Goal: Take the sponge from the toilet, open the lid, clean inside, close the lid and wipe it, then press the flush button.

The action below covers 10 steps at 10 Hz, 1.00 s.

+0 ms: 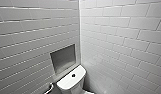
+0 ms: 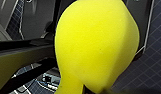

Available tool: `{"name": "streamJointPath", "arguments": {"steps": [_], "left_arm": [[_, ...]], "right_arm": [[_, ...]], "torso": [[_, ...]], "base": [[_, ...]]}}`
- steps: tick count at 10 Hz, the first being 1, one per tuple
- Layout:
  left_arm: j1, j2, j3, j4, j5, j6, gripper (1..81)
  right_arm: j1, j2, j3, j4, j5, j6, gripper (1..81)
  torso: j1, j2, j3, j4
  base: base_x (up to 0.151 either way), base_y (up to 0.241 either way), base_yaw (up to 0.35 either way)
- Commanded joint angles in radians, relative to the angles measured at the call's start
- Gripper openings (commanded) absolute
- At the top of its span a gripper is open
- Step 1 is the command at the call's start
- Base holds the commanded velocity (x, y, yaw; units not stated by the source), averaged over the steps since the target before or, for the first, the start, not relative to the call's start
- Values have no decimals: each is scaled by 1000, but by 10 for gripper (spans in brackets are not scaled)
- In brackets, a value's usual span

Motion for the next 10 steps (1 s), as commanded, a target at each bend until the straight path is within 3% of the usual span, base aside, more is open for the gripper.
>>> {"name": "streamJointPath", "arguments": {"steps": [1,2,4,8,10], "left_arm": [[-88,-123,190,-256,39,349,811],[-104,-135,204,-273,36,394,811],[-160,-164,225,-282,35,394,811],[-346,-329,504,-292,52,388,811],[-452,-368,596,-305,93,376,811]], "right_arm": [[31,-3,7,1,-72,0,10],[33,-3,6,1,-72,0,10],[34,0,7,1,-72,0,10],[44,8,6,-5,-72,-2,10],[44,8,7,-1,-71,0,10]], "torso": [[0,0,0,0],[0,0,0,0],[0,0,0,0],[0,0,0,0],[0,0,0,0]], "base": [[0,0,0],[0,0,0],[0,0,0],[0,0,0],[0,0,0]]}}
